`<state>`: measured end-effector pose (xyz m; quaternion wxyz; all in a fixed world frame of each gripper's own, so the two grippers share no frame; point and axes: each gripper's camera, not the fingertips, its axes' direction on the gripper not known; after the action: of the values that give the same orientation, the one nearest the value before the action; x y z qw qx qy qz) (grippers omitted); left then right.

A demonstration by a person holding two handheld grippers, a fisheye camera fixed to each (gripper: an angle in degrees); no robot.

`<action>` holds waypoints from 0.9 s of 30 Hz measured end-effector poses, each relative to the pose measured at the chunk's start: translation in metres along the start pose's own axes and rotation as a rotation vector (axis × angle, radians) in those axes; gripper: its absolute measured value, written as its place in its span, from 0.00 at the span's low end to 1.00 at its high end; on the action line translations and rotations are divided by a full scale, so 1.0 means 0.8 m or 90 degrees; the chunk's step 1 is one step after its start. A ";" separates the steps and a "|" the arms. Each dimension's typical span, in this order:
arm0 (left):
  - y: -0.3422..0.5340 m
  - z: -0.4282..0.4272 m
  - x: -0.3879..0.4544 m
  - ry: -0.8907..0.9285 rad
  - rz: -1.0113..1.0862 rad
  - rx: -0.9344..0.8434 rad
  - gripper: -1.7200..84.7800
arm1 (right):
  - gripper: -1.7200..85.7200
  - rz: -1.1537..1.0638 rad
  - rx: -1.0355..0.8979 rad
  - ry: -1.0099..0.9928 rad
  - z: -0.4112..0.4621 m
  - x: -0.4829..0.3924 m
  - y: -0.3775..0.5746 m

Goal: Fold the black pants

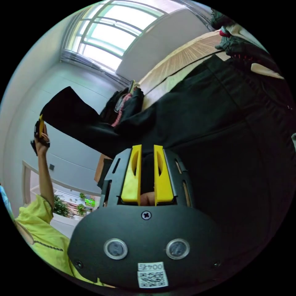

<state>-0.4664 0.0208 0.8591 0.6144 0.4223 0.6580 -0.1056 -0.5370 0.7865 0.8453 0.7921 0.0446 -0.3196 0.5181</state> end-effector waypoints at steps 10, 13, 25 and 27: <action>0.157 -0.245 -0.090 0.410 -0.073 0.182 0.03 | 0.08 -0.018 -0.009 -0.100 -0.058 -0.062 0.111; 0.251 -0.268 -0.179 0.314 -0.202 0.143 0.04 | 0.09 -0.002 -0.037 -0.071 -0.049 -0.057 0.138; 0.414 -0.277 -0.342 -0.396 -0.438 -0.234 0.10 | 0.09 -0.054 -0.123 0.007 -0.014 -0.093 0.131; 0.399 -0.279 -0.321 -0.483 -0.391 -0.236 0.10 | 0.09 -0.064 -0.135 -0.006 -0.003 -0.101 0.129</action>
<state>-0.4372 0.2566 1.2603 0.8151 0.0261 0.4900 -0.3080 -0.6441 0.7708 0.7718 0.8160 -0.0210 -0.3737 0.4405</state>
